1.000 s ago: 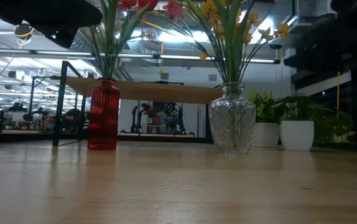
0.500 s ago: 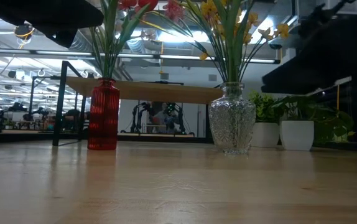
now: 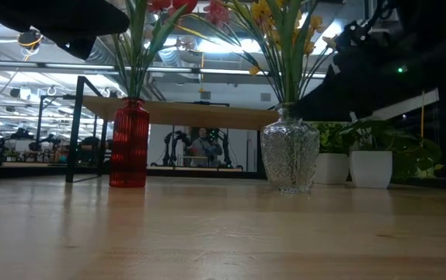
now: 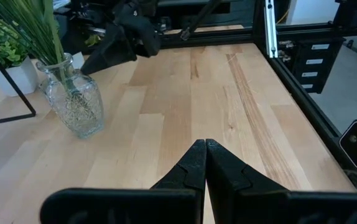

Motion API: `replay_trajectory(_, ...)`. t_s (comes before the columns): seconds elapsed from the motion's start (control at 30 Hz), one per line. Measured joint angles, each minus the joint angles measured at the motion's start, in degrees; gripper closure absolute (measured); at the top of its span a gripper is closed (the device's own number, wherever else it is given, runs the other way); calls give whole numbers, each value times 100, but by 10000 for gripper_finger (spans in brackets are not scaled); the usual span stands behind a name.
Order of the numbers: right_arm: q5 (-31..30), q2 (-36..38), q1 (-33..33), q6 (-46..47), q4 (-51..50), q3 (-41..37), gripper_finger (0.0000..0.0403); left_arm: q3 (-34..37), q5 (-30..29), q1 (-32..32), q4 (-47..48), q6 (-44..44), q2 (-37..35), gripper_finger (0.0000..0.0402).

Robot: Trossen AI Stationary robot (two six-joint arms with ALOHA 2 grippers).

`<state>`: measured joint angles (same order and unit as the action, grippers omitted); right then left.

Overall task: Pick and place flowers into a vace then onto a shelf
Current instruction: Put the transparent flower vase on the shelf

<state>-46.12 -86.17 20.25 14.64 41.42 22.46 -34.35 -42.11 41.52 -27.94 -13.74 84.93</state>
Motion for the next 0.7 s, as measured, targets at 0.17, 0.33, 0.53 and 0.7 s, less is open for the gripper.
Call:
replay_trajectory(0.17,23,-70,-125,9,123,0,41,0,0,0,56,0,0,396)
replay_trajectory(0.33,169,-337,-271,71,504,0,41,0,0,0,109,-1,0,396)
replay_trajectory(0.53,183,-547,-386,-167,928,-2,50,0,11,0,122,-2,0,396)
replay_trajectory(0.7,234,-687,-443,-131,1044,0,75,0,11,0,125,-2,0,396)
